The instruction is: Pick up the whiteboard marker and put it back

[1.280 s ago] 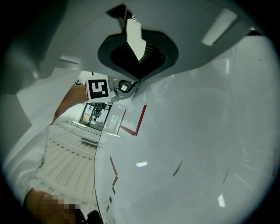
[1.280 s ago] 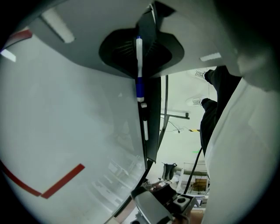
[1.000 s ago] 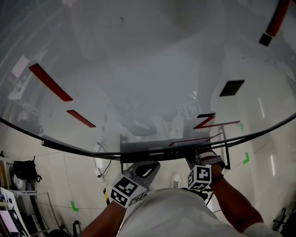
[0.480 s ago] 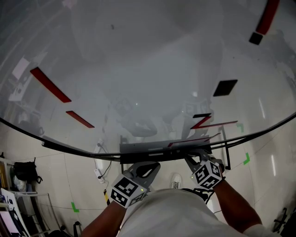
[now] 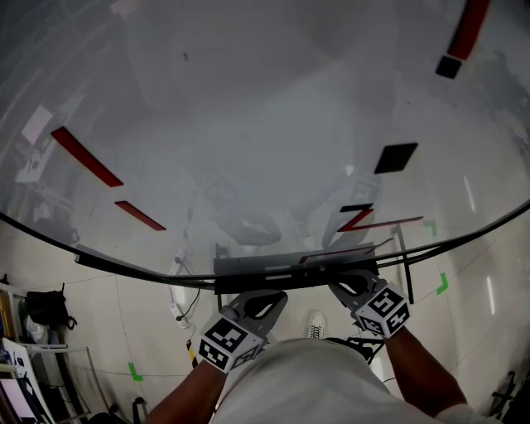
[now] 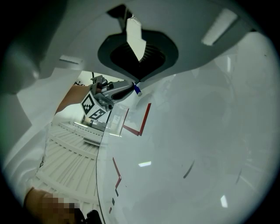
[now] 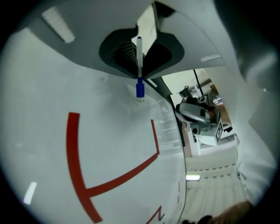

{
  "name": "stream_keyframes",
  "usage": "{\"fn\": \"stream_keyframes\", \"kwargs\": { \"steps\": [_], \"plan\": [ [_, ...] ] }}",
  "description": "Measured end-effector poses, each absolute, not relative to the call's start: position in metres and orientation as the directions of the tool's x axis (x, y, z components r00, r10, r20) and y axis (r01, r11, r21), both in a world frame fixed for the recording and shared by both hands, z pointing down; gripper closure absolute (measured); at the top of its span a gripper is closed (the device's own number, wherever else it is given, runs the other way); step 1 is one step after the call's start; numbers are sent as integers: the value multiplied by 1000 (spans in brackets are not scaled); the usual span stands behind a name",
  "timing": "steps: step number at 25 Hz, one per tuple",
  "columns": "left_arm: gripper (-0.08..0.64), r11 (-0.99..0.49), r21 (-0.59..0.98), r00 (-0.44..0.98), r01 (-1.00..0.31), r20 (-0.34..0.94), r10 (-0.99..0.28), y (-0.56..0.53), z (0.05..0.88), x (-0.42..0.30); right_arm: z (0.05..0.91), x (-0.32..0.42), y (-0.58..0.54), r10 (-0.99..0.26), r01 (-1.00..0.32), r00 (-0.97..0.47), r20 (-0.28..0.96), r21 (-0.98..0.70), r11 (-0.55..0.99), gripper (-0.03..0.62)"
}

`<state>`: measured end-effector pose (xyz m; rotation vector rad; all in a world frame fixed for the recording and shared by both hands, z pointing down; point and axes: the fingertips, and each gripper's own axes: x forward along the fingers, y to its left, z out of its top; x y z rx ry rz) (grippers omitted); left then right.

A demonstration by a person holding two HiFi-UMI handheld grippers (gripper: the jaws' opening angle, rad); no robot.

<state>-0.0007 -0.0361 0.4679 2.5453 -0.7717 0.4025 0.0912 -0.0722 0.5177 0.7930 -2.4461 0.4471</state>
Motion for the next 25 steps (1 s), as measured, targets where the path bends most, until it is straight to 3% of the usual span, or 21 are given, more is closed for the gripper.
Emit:
{"fn": "stream_keyframes", "kwargs": {
  "steps": [8,12,17,25],
  "plan": [
    [543,-752,345,816,-562,377,-437,-34,463,5,512,92,-69,-427,-613,-754,499,-301,731,557],
    [543,-759,337,822,-557,356,-445,-37,456,2,494,88,-65,-431,-580,-807,404,-406,706,557],
    [543,-797,312,852,-517,271,-447,-34,436,6,470,85,-58,-433,-533,-846,312,-450,717,557],
    [543,-801,307,854,-513,275,-442,-32,437,5,457,88,-58,-436,-484,-871,227,-555,677,557]
  ]
}}
